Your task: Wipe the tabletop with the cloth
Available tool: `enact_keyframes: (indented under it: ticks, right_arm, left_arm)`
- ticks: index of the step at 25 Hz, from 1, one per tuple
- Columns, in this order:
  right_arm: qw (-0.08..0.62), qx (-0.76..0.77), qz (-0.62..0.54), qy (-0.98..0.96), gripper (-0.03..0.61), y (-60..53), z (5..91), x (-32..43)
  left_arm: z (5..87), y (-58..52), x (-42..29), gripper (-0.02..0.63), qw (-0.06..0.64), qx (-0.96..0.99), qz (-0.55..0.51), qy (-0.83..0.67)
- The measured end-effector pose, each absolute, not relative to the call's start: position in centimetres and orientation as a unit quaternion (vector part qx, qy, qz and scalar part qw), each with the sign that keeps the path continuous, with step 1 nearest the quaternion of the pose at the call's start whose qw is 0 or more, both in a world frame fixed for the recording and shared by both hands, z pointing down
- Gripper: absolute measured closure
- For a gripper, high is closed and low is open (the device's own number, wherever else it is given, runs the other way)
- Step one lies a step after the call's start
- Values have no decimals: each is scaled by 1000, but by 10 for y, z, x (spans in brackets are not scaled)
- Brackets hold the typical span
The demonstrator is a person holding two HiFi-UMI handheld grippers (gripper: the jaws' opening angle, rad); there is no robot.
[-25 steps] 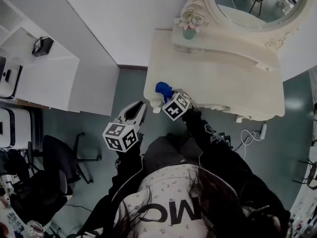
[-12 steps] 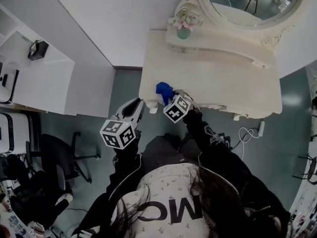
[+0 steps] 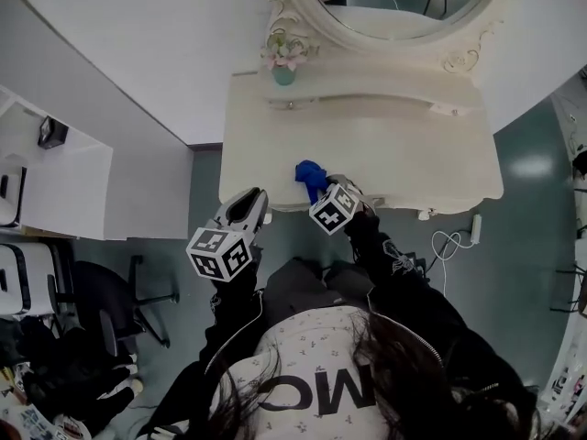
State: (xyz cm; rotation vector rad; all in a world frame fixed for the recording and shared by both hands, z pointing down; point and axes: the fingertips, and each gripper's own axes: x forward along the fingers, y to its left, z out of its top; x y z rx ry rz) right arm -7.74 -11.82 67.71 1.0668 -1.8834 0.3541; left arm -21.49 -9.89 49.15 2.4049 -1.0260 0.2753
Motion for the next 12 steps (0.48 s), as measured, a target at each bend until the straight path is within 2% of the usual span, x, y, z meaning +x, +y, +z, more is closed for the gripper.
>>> enact_keyframes:
  ticks: [12]
  right_arm:
    - [447, 508, 185, -713, 486, -80, 680, 139]
  left_arm:
    - [499, -67, -37, 568, 250, 907, 130, -312]
